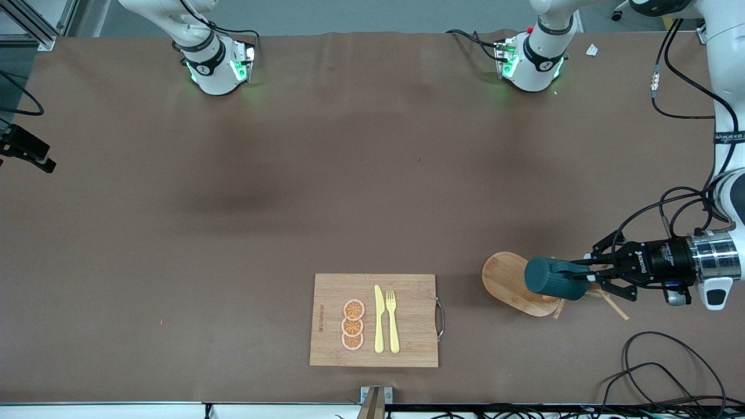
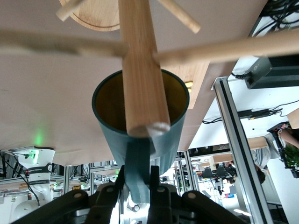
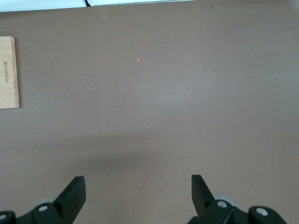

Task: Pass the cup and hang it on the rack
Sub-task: 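Lower the mug onto a rack peg with the left gripper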

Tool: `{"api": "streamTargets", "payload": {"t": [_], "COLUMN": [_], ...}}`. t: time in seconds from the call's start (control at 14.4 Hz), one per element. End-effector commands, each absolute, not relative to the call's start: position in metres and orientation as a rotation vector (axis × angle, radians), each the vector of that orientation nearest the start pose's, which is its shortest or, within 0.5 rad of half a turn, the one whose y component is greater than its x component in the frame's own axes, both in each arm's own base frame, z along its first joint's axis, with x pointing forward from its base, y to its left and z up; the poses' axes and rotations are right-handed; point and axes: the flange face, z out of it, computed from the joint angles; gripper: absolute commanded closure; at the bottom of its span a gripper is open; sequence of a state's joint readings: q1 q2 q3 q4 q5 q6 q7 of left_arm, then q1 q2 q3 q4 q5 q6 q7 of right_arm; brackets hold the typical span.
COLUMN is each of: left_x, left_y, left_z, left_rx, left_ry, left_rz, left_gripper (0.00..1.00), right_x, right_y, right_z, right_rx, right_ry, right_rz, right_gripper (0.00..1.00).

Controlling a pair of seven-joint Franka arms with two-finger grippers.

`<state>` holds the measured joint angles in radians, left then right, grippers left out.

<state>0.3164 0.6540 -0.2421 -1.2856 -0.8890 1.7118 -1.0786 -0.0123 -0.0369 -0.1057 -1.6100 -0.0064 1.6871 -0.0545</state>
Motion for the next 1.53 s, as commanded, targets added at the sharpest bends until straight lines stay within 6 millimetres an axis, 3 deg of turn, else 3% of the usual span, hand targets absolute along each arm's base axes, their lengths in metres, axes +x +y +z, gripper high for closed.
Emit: {"api": "streamTargets", "payload": {"t": [0.0, 0.14, 0.42, 0.62, 0.69, 0.83, 0.9, 0.97, 1.18, 1.46], "left_x": [0.722, 0.722, 0.722, 0.723, 0.723, 0.723, 0.723, 0.723, 0.721, 0.704], "left_y": [0.030, 0.040, 0.040, 0.040, 0.040, 0.039, 0.036, 0.032, 0.029, 0.016], "left_z": [0.400, 0.393, 0.389, 0.379, 0.378, 0.378, 0.378, 0.386, 0.409, 0.477], "left_rx": [1.677, 1.673, 1.669, 1.662, 1.658, 1.654, 1.659, 1.677, 1.690, 1.834], "left_ry": [1.408, 1.408, 1.410, 1.417, 1.419, 1.426, 1.420, 1.397, 1.391, 1.346], "left_rz": [-0.797, -0.790, -0.795, -0.810, -0.814, -0.820, -0.819, -0.805, -0.779, -0.679], "left_gripper": [0.99, 0.99, 0.96, 0.89, 0.83, 0.56, 0.28, 0.01, 0.00, 0.00], "right_x": [0.542, 0.542, 0.542, 0.542, 0.542, 0.542, 0.542, 0.542, 0.542, 0.542], "right_y": [-0.068, -0.068, -0.068, -0.068, -0.068, -0.068, -0.068, -0.068, -0.068, -0.069], "right_z": [0.639, 0.639, 0.639, 0.639, 0.639, 0.639, 0.639, 0.639, 0.639, 0.639], "right_rx": [-3.160, -3.161, -3.160, -3.161, -3.161, -3.160, -3.161, -3.160, -3.160, -3.160], "right_ry": [0.086, 0.086, 0.086, 0.086, 0.086, 0.086, 0.086, 0.086, 0.086, 0.086], "right_rz": [-0.176, -0.179, -0.179, -0.179, -0.179, -0.179, -0.179, -0.179, -0.176, -0.176], "right_gripper": [0.00, 0.00, 0.00, 0.00, 0.00, 0.00, 0.00, 0.00, 0.00, 0.00]}}
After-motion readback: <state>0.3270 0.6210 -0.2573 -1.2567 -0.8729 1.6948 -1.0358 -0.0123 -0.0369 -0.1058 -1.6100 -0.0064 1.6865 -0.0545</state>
